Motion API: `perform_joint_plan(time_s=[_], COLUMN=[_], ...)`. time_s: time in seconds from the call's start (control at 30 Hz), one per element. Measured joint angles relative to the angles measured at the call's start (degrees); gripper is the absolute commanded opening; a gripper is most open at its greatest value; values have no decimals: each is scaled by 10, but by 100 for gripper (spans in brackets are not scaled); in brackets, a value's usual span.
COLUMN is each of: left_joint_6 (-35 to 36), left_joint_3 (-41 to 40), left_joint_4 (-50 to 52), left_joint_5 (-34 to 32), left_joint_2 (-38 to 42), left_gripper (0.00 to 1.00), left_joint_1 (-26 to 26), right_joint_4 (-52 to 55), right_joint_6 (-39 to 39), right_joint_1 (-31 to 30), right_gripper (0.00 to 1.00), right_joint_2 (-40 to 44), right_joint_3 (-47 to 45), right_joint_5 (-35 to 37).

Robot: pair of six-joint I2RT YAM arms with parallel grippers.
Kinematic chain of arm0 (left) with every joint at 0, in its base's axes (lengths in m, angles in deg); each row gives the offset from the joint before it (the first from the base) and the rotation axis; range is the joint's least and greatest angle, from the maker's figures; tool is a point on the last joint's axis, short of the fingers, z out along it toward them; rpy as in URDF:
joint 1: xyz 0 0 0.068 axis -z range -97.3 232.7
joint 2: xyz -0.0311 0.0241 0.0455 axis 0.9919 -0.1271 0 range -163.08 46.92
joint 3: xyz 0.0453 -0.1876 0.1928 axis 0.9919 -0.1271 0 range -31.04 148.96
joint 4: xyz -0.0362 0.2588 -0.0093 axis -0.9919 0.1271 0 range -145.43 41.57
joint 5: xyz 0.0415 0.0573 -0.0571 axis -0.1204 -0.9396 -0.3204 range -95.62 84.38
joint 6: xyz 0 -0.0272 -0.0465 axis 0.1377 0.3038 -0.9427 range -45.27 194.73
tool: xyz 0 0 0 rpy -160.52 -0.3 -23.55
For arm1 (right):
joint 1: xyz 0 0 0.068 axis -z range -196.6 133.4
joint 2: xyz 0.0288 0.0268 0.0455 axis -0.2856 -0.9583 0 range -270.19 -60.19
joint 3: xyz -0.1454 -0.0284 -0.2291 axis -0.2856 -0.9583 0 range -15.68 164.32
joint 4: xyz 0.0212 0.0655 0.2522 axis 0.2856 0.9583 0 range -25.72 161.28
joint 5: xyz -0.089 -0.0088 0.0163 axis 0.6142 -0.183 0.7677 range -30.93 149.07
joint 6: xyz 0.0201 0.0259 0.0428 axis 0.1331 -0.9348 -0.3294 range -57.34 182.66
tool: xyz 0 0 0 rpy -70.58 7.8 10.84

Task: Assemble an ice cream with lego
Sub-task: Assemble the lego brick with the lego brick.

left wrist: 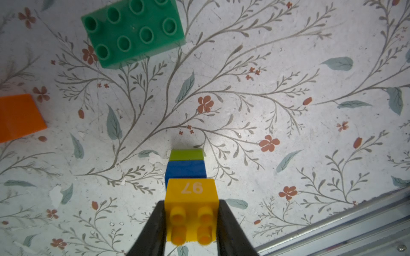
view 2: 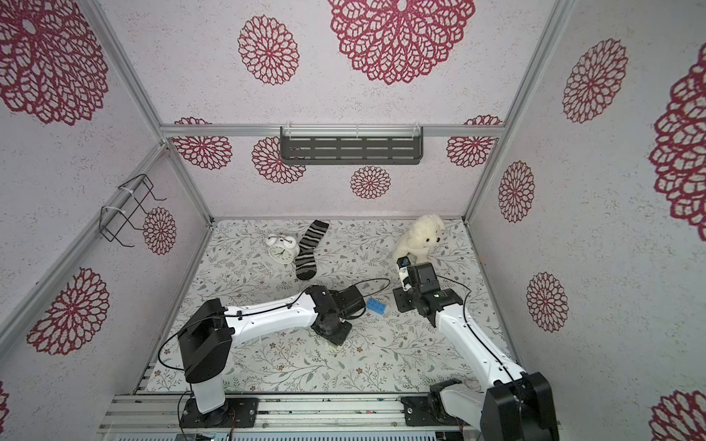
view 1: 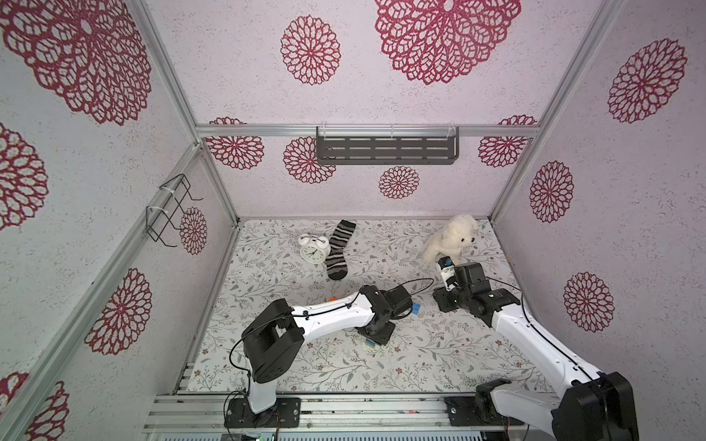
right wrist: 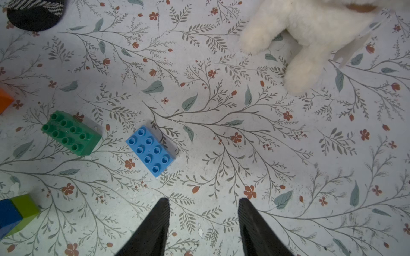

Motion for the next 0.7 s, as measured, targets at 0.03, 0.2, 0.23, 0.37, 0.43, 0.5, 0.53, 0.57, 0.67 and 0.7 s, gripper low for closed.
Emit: perform_joint_plan(time_s=[0.03, 0.2, 0.23, 0.37, 0.43, 0.5, 0.53, 0.57, 0.67, 0.7], left_joint_6=[0, 0, 0, -1, -1, -1, -1, -1, -1, -1], left_joint_3=[0, 0, 0, 1, 2, 2, 2, 2, 2, 2], left_joint_4=[0, 3, 5, 9, 10, 10, 10, 9, 8, 7], left_joint_5=[0, -1, -1, -3, -4, -6, -6, -6, -6, -6], left_joint_2=[0, 0, 0, 0, 0, 0, 0, 0, -2, -3], left_gripper=[23, 23, 23, 23, 23, 23, 22, 23, 22, 22], left_joint_1=[0, 0, 0, 0, 0, 0, 0, 0, 0, 0], right_joint_4=[0, 0, 0, 0, 0, 0, 0, 0, 0, 0], right_joint_6=[0, 0, 0, 0, 0, 0, 0, 0, 0, 0], right_joint_1=[0, 0, 0, 0, 0, 0, 0, 0, 0, 0], right_gripper=[54, 54, 54, 54, 54, 54, 54, 54, 54, 54], right_joint_2=[0, 0, 0, 0, 0, 0, 0, 0, 0, 0], right_joint_3=[0, 0, 0, 0, 0, 0, 0, 0, 0, 0], right_joint_5=[0, 0, 0, -2, -2, -3, -3, -4, -4, -4])
